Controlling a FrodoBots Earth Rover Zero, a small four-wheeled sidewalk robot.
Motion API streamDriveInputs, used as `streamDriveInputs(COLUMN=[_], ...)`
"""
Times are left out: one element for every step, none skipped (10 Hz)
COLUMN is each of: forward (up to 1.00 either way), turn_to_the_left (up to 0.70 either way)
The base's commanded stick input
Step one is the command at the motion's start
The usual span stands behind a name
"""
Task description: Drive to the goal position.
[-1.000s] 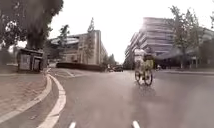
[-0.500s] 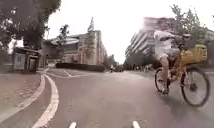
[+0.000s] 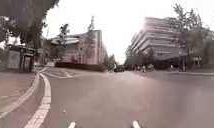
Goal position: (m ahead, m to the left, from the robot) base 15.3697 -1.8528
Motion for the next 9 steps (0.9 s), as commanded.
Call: streamDriveInputs(forward=[0.70,0.70,0.70,0.70,0.70,0.70,0.70,0.70,0.70], turn_to_the_left=[0.00,0.00,0.00,0.00,0.00,0.00,0.00,0.00,0.00])
